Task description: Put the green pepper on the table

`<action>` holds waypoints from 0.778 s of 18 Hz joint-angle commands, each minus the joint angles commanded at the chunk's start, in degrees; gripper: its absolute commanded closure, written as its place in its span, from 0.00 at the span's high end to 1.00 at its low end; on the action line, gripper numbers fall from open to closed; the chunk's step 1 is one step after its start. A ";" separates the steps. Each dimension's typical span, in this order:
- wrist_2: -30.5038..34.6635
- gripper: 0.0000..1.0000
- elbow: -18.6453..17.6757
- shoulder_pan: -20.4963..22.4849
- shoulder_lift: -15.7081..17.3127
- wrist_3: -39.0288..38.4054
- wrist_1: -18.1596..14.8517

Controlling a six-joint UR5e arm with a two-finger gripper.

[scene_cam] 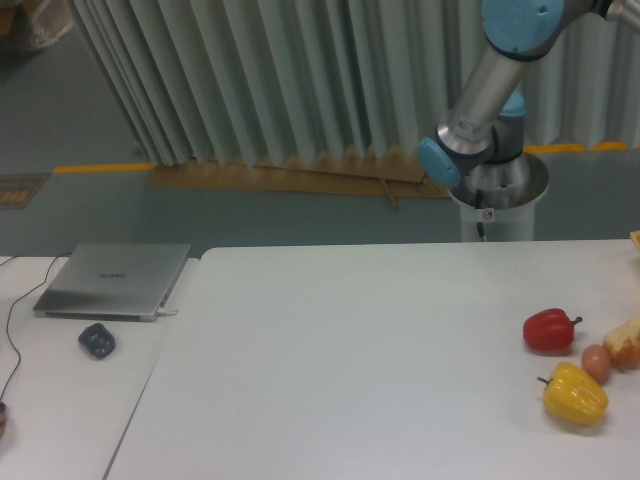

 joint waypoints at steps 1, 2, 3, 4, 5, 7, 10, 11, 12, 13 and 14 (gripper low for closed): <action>-0.09 1.00 0.00 0.00 -0.17 -0.09 -0.09; 0.00 1.00 0.00 -0.09 -0.18 0.00 -0.09; 0.00 1.00 -0.09 -0.09 -0.26 0.00 -0.09; 0.00 1.00 -0.09 -0.09 -0.26 0.09 -0.09; 0.00 1.00 -0.09 -0.09 -0.26 0.09 -0.09; 0.00 1.00 -0.26 -0.09 -0.35 0.09 -0.09; 0.00 1.00 -0.35 -0.09 -0.62 0.09 -0.09; 0.00 1.00 -0.44 -0.09 -0.62 0.09 -0.09; 0.00 1.00 -0.44 -0.09 -0.62 0.09 -0.09; 0.00 1.00 -0.61 -0.09 -0.62 0.09 -0.09; 0.00 1.00 -0.70 -0.17 -0.62 0.09 -0.09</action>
